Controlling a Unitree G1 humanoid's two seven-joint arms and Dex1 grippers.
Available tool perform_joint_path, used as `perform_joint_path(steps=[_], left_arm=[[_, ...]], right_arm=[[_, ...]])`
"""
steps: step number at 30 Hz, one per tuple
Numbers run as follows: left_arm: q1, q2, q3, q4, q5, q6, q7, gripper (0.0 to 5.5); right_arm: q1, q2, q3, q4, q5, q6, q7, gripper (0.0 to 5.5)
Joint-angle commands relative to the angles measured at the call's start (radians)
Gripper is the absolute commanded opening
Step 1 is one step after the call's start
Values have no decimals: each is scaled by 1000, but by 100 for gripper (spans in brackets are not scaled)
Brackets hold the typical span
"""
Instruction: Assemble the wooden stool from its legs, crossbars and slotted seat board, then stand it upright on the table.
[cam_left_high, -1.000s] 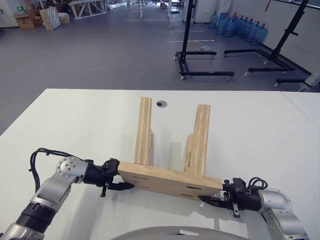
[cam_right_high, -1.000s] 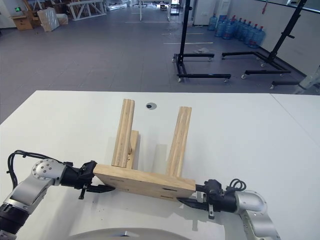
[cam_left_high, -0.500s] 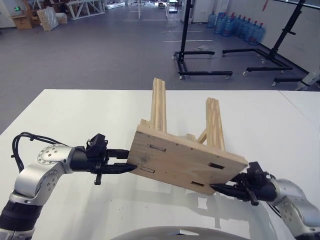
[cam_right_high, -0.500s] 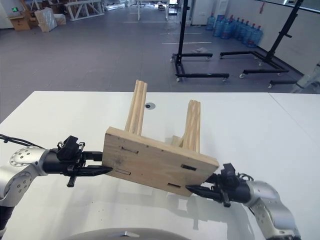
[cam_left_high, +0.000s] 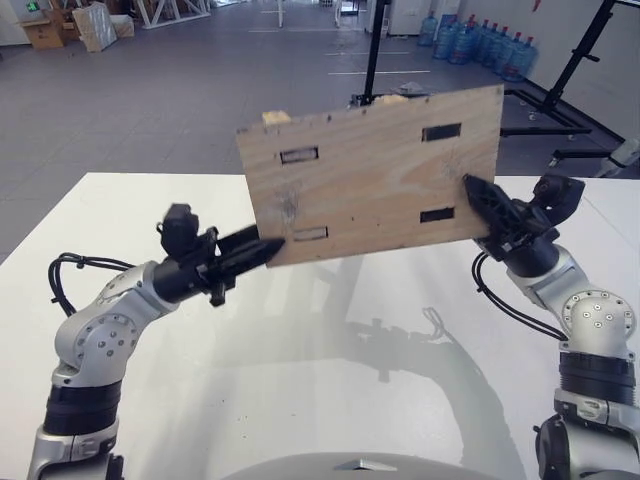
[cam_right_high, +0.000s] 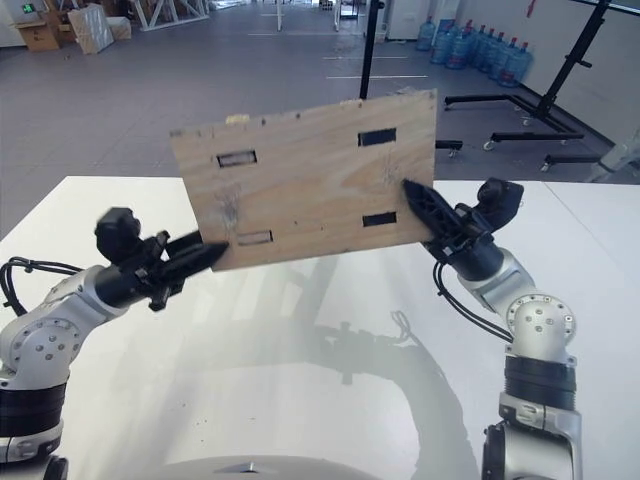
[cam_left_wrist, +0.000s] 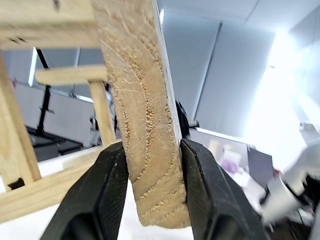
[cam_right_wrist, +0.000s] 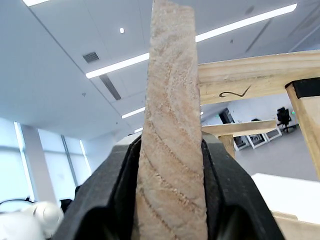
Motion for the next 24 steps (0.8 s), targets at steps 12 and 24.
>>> perform_joint_path(steps=[12, 24], left_arm=[[194, -283, 7, -332, -213, -92, 422, 149], [164, -402, -95, -384, -254, -116, 783, 149]], right_arm=[[198, 287, 29, -401, 339, -212, -926, 140], [249, 309, 112, -444, 336, -341, -1166, 148]])
